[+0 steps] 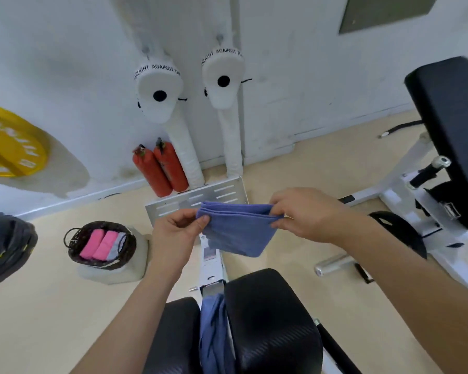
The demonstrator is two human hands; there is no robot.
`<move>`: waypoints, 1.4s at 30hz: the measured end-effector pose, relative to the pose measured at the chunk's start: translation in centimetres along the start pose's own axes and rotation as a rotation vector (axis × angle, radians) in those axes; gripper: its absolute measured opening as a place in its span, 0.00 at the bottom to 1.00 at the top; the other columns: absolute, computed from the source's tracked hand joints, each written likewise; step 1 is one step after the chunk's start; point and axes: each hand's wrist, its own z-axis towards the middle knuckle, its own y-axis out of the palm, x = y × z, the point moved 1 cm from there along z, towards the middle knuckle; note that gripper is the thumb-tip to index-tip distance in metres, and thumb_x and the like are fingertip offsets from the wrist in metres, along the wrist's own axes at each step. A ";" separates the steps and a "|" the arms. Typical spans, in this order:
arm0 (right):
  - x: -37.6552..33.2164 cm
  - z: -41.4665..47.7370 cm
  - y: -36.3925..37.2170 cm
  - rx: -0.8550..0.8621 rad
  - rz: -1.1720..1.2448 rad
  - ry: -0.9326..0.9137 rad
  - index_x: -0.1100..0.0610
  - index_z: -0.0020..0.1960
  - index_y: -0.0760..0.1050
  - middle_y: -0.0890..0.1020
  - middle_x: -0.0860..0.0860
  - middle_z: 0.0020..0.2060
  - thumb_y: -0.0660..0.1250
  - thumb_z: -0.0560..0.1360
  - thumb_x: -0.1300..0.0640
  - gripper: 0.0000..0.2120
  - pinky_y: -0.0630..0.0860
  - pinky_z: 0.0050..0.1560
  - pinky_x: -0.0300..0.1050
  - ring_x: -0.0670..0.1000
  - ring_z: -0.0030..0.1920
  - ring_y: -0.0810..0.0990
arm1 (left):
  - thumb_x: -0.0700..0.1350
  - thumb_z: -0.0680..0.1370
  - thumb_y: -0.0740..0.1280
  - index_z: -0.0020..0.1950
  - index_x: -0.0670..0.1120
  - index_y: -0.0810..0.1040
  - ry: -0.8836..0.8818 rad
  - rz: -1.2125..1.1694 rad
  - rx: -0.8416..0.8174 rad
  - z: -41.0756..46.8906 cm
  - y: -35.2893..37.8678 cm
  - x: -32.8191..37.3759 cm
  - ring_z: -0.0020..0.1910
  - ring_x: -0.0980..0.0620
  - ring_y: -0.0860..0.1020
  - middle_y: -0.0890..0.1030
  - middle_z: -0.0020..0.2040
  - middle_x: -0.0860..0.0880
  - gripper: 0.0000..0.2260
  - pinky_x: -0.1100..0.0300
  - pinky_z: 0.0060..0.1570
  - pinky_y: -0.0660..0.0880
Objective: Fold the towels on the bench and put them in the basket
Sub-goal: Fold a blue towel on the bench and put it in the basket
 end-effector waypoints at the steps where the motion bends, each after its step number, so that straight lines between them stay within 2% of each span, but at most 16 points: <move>1: -0.1 0.5 -1.0 0.056 -0.044 -0.009 0.53 0.52 0.80 0.78 0.48 0.50 0.60 0.79 0.49 0.12 0.72 0.48 0.49 0.52 0.51 0.76 | 0.32 0.72 0.71 0.40 0.46 0.83 0.029 0.006 0.016 0.4 -0.2 0.6 0.35 0.60 0.80 0.84 0.33 0.56 0.09 0.69 0.40 0.76; 3: 0.0 1.1 -1.9 0.196 -0.080 -0.038 0.53 0.51 0.81 0.79 0.48 0.50 0.61 0.78 0.50 0.11 0.73 0.47 0.50 0.53 0.51 0.77 | 0.32 0.71 0.71 0.42 0.45 0.81 0.070 0.019 0.052 1.1 -0.5 1.5 0.36 0.61 0.80 0.84 0.35 0.55 0.08 0.68 0.41 0.76; 5: 0.4 1.1 -1.8 0.307 -0.090 -0.094 0.54 0.49 0.82 0.80 0.48 0.49 0.62 0.76 0.50 0.12 0.74 0.44 0.51 0.54 0.48 0.78 | 0.32 0.71 0.72 0.48 0.46 0.79 0.125 0.070 0.054 1.2 -0.5 2.2 0.38 0.59 0.80 0.83 0.38 0.52 0.11 0.68 0.42 0.77; 7: 0.6 0.4 -0.5 0.339 -0.105 -0.143 0.54 0.51 0.82 0.81 0.49 0.47 0.63 0.77 0.49 0.12 0.76 0.41 0.50 0.53 0.45 0.78 | 0.33 0.72 0.71 0.56 0.52 0.77 0.175 0.186 -0.010 0.6 -0.6 2.0 0.41 0.56 0.80 0.82 0.42 0.50 0.18 0.69 0.45 0.76; 9: 0.6 -1.1 2.1 0.335 -0.157 -0.193 0.55 0.50 0.82 0.81 0.49 0.45 0.62 0.77 0.49 0.13 0.76 0.39 0.49 0.53 0.43 0.78 | 0.34 0.74 0.70 0.60 0.55 0.76 0.228 0.317 -0.098 -1.2 -0.8 0.2 0.45 0.57 0.79 0.81 0.45 0.54 0.20 0.74 0.48 0.73; 12: 0.3 -5.0 7.9 0.280 -0.249 -0.244 0.54 0.43 0.81 0.81 0.49 0.44 0.63 0.74 0.52 0.10 0.76 0.38 0.48 0.53 0.42 0.79 | 0.36 0.69 0.70 0.51 0.52 0.82 0.420 0.539 -0.235 -5.7 -0.9 -5.2 0.45 0.61 0.77 0.80 0.46 0.59 0.15 0.73 0.50 0.71; 15: -0.4 -9.6 14.2 0.123 -0.272 -0.312 0.52 0.38 0.77 0.80 0.48 0.40 0.70 0.71 0.54 0.05 0.73 0.39 0.45 0.51 0.42 0.77 | 0.38 0.61 0.69 0.41 0.50 0.81 0.405 0.712 -0.512 -11.3 -0.1 -11.4 0.39 0.59 0.76 0.80 0.39 0.56 0.12 0.71 0.40 0.69; 18: -0.7 -12.5 18.9 0.014 -0.255 -0.333 0.52 0.38 0.76 0.79 0.48 0.40 0.68 0.72 0.56 0.04 0.72 0.40 0.45 0.51 0.43 0.77 | 0.38 0.60 0.67 0.38 0.49 0.77 0.391 0.780 -0.710 -15.0 1.1 -15.3 0.38 0.56 0.75 0.77 0.38 0.54 0.09 0.66 0.36 0.72; 21: -0.8 -14.0 20.6 0.021 -0.260 -0.332 0.52 0.37 0.77 0.80 0.48 0.47 0.62 0.73 0.56 0.08 0.75 0.44 0.44 0.52 0.51 0.78 | 0.38 0.61 0.66 0.37 0.48 0.71 0.434 0.788 -0.755 -15.9 1.8 -16.3 0.42 0.54 0.75 0.77 0.44 0.53 0.09 0.65 0.37 0.72; 24: -0.8 -14.8 21.1 0.086 -0.227 -0.392 0.54 0.38 0.79 0.82 0.49 0.50 0.64 0.73 0.59 0.08 0.77 0.48 0.44 0.52 0.57 0.79 | 0.38 0.59 0.69 0.37 0.49 0.66 0.472 0.796 -0.777 -16.3 2.2 -16.0 0.44 0.54 0.77 0.79 0.48 0.52 0.15 0.68 0.37 0.69; 27: -0.9 -15.4 21.5 0.143 -0.144 -0.432 0.56 0.40 0.79 0.83 0.51 0.46 0.66 0.73 0.62 0.05 0.78 0.51 0.45 0.52 0.54 0.80 | 0.37 0.58 0.69 0.37 0.50 0.66 0.504 0.811 -0.779 -16.6 2.3 -16.1 0.44 0.53 0.77 0.80 0.49 0.52 0.16 0.66 0.38 0.71; 30: -1.1 -15.8 22.0 0.128 -0.085 -0.427 0.56 0.43 0.76 0.81 0.51 0.41 0.60 0.77 0.63 0.08 0.76 0.52 0.45 0.52 0.48 0.80 | 0.37 0.60 0.66 0.38 0.50 0.65 0.513 0.828 -0.782 -17.3 2.1 -16.7 0.46 0.52 0.76 0.79 0.49 0.52 0.14 0.62 0.37 0.73; 32: -1.2 -15.9 22.4 0.087 -0.084 -0.382 0.56 0.47 0.75 0.80 0.50 0.41 0.57 0.76 0.64 0.09 0.75 0.51 0.46 0.52 0.46 0.79 | 0.38 0.60 0.65 0.36 0.51 0.65 0.521 0.862 -0.772 -17.8 2.1 -16.9 0.41 0.53 0.73 0.77 0.42 0.54 0.13 0.63 0.35 0.69; 35: -1.4 -16.1 22.7 0.042 -0.113 -0.323 0.55 0.52 0.74 0.80 0.49 0.41 0.55 0.72 0.66 0.14 0.76 0.49 0.46 0.52 0.45 0.79 | 0.38 0.58 0.69 0.34 0.50 0.66 0.574 0.914 -0.780 -18.4 2.3 -16.8 0.33 0.54 0.68 0.72 0.33 0.54 0.14 0.65 0.32 0.64; 38: -1.5 -17.1 22.8 0.031 -0.142 -0.296 0.54 0.46 0.74 0.76 0.48 0.38 0.56 0.70 0.66 0.12 0.74 0.47 0.44 0.51 0.42 0.77 | 0.38 0.55 0.71 0.34 0.50 0.67 0.642 0.924 -0.858 -19.6 2.9 -17.1 0.31 0.54 0.69 0.71 0.32 0.54 0.16 0.65 0.29 0.65; 42: -1.8 -19.1 23.5 -0.011 -0.156 -0.221 0.52 0.41 0.71 0.74 0.48 0.37 0.54 0.67 0.66 0.12 0.73 0.41 0.44 0.51 0.38 0.73 | 0.38 0.51 0.72 0.34 0.50 0.68 0.602 0.980 -1.001 -22.0 4.1 -17.9 0.29 0.54 0.70 0.71 0.33 0.54 0.19 0.65 0.26 0.65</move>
